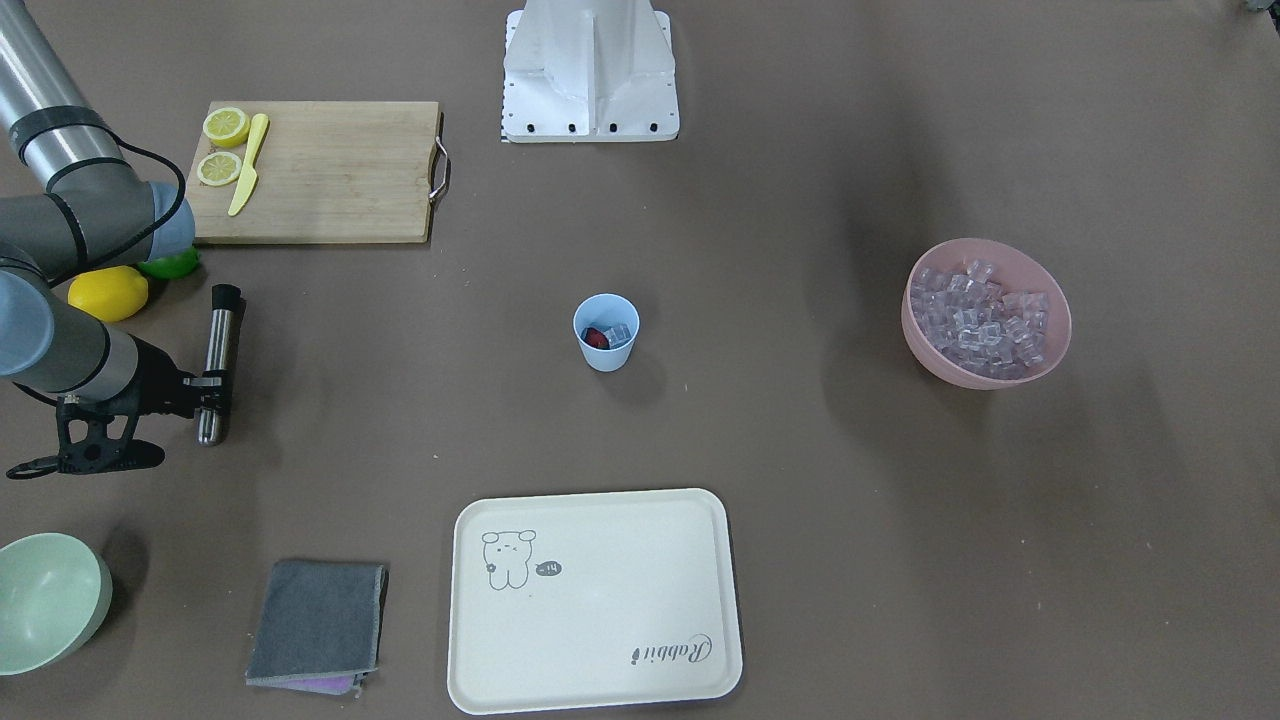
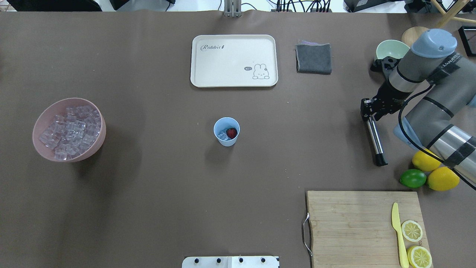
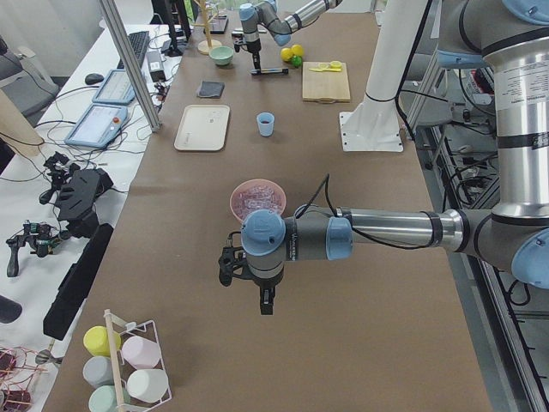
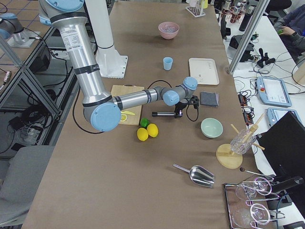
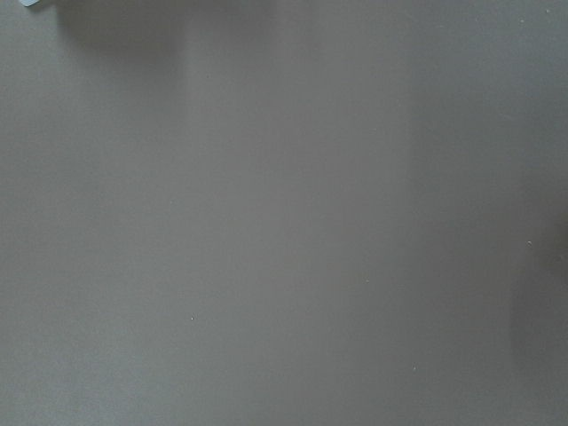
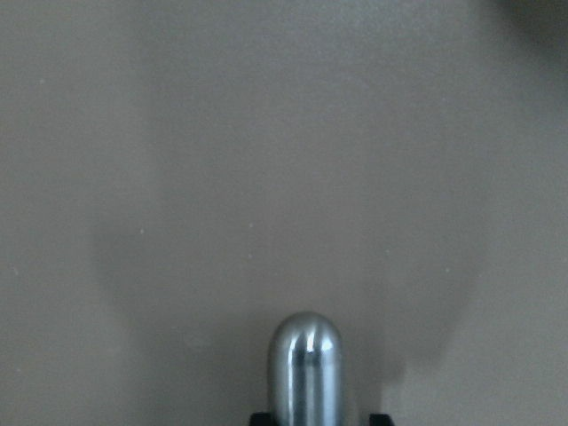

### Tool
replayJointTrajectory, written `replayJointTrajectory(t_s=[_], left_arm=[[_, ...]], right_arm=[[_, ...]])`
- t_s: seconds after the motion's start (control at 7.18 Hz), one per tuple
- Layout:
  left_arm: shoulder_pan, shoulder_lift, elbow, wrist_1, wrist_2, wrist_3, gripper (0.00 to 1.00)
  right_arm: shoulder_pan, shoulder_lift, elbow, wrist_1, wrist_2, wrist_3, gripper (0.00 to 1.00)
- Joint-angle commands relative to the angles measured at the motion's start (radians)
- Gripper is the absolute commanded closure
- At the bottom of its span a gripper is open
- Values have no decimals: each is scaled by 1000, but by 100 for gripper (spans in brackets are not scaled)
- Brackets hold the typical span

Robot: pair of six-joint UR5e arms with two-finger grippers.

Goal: Mash ice and strawberries in cup
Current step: 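Lower the muddler upright onto the table beside the lemons with the right gripper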

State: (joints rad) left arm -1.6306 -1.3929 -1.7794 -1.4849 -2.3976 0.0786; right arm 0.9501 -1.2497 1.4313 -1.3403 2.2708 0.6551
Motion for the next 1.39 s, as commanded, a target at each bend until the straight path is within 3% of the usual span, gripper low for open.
replayJointTrajectory(t_s=[0.0,0.7,0.98,1.25], left_arm=[[0,2,0,0,0,1,2],[0,-3,0,2,0,0,2],[0,0,2,2,0,0,2],[2,2,3,2,0,0,2]], right_arm=[[-4,1,1,0,-16,-2,0],[73,7,12,-11,-16,-28,0],[158,-23,6,-16,-14,-183,0],[272,-138,33,-13,-13,-349,0]])
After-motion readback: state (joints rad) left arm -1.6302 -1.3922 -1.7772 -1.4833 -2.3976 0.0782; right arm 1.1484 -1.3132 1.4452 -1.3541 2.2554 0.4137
